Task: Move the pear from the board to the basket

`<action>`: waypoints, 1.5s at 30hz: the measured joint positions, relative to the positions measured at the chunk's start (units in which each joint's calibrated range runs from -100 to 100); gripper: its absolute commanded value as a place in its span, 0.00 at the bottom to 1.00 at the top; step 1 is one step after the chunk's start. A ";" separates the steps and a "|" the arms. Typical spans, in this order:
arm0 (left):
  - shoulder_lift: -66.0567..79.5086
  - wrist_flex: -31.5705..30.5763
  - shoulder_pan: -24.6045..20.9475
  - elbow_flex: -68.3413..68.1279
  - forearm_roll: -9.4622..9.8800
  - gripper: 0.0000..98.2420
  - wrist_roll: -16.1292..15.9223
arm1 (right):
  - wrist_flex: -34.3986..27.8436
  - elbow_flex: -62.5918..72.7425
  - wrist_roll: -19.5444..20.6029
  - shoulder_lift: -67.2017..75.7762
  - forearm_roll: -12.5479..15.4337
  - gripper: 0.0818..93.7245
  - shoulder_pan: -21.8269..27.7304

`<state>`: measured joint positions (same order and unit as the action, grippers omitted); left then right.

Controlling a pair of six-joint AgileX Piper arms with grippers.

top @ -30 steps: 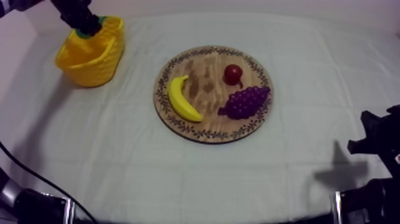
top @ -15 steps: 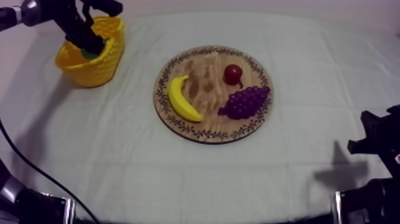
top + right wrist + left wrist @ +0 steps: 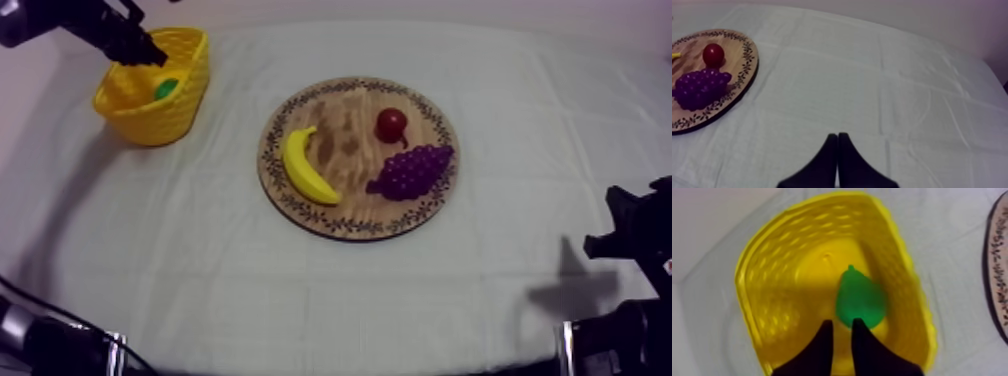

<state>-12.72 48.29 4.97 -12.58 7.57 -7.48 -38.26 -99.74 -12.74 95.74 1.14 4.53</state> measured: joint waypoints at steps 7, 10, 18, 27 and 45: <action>21.49 -10.04 0.14 -19.50 0.64 0.00 2.72 | 0.00 0.00 0.00 0.00 0.00 0.00 0.00; 32.38 -12.14 -0.33 -28.39 0.86 0.00 4.01 | 0.00 0.00 0.03 0.00 0.00 0.00 0.00; 59.79 -11.84 -2.80 -52.62 0.87 0.00 7.87 | 0.00 0.00 0.03 0.00 0.00 0.00 0.00; 90.22 -6.06 -4.61 -75.09 -0.84 0.00 9.33 | 0.00 0.00 0.03 0.00 0.00 0.00 0.00; 112.43 -3.99 -4.53 -83.47 -3.61 0.00 17.38 | 0.00 0.00 0.03 0.00 0.00 0.00 0.00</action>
<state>99.71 44.29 0.44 -96.06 3.96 9.90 -38.26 -99.74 -12.71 95.74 1.14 4.53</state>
